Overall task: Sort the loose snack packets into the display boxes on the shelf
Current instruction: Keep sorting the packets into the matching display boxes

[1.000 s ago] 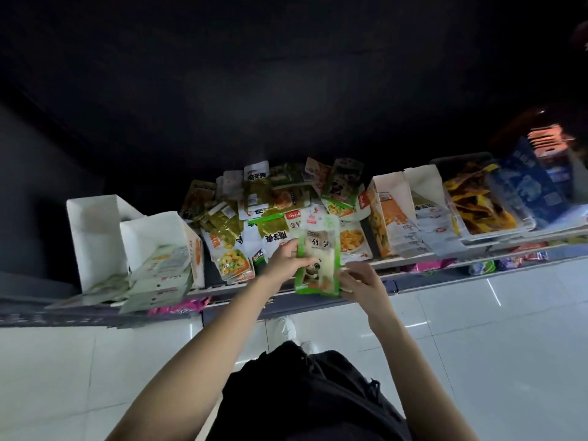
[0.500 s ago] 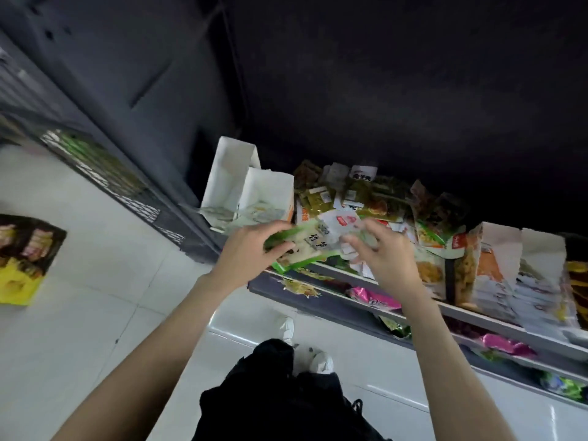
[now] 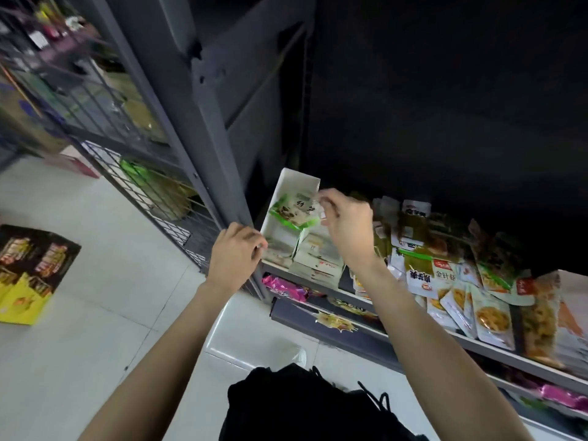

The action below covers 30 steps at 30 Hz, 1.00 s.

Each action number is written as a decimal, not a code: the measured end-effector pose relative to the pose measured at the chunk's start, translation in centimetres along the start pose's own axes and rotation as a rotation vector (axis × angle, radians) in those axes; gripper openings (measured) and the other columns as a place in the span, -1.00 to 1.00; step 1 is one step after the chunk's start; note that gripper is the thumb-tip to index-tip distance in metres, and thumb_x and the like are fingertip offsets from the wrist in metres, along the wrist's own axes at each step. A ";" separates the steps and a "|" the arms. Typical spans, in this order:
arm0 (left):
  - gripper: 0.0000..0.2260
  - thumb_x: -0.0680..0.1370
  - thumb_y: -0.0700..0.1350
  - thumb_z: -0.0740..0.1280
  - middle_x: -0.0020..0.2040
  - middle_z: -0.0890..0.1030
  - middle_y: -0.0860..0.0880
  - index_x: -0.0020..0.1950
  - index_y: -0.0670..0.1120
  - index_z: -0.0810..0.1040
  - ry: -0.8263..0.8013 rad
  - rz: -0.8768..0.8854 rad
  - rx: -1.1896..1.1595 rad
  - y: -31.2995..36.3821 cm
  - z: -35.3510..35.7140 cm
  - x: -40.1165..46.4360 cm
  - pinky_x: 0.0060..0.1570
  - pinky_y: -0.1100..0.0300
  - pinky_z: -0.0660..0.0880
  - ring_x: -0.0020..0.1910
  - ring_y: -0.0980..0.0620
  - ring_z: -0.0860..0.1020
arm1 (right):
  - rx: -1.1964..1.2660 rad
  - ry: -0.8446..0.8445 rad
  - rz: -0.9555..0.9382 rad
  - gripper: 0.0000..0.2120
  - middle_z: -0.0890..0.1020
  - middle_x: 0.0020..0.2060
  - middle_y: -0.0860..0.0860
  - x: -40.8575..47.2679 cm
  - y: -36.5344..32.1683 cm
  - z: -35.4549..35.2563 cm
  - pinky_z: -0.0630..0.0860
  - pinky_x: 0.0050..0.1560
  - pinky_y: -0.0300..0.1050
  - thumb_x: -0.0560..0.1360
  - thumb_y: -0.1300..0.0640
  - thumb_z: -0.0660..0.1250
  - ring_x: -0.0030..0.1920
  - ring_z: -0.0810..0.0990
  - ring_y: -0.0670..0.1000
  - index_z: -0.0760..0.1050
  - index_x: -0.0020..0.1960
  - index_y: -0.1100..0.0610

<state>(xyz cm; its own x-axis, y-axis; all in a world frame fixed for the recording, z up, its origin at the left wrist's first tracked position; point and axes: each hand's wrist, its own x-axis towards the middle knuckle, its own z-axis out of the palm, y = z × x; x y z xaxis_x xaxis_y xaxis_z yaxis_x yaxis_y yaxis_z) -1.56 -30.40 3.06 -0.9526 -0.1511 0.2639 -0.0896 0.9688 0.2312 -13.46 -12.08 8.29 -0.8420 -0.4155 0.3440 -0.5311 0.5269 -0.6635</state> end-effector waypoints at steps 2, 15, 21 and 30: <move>-0.84 0.30 -0.23 0.53 -0.25 0.63 0.06 -0.23 -0.02 0.62 0.001 0.023 0.007 -0.3 0.2 0.1 -0.22 0.12 0.46 -0.20 -0.06 0.53 | -0.162 -0.155 -0.097 -0.70 0.63 -0.31 0.16 0.8 -0.4 2.5 0.56 -0.37 0.00 0.38 0.49 0.26 -0.34 0.61 0.17 0.58 0.00 0.22; -0.75 0.28 -0.29 0.38 -0.15 0.63 0.04 -0.10 -0.05 0.62 0.103 -0.028 -0.041 0.0 0.3 -0.7 -0.12 0.06 0.49 -0.09 -0.06 0.51 | -0.308 -0.638 -0.026 -0.68 0.64 0.07 0.10 -1.1 -0.8 6.4 0.46 0.04 0.00 0.61 0.11 0.14 0.08 0.59 0.16 0.41 0.34 -0.01; -0.94 0.38 -0.19 0.27 -0.23 0.55 0.01 -0.17 -0.14 0.48 0.352 0.006 -0.300 7.5 -1.7 -1.7 -0.21 0.20 0.38 -0.20 0.01 0.45 | -0.006 -0.382 0.011 -0.73 0.65 0.05 -0.05 -4.3 1.5 -0.5 0.55 0.03 -0.11 0.57 0.09 0.25 0.03 0.62 -0.07 0.50 0.26 0.01; -0.85 0.51 -0.04 0.31 -0.15 0.57 0.10 0.03 -0.05 0.51 -0.114 -0.012 -0.506 23.1 6.5 -0.3 -0.16 0.19 0.51 -0.13 0.14 0.51 | -0.181 -0.078 0.472 -0.69 0.63 0.12 0.06 -16.6 17.8 -11.7 0.56 0.03 -0.09 0.52 0.29 0.28 0.10 0.60 0.09 0.49 0.25 0.14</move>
<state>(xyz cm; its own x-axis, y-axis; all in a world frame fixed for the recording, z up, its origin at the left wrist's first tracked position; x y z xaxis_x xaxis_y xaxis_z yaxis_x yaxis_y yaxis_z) -5.20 -6.68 2.19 -0.9806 -0.1120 0.1608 0.0238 0.7463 0.6652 -10.03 12.88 -1.53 -0.9882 -0.1519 -0.0205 -0.1086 0.7878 -0.6063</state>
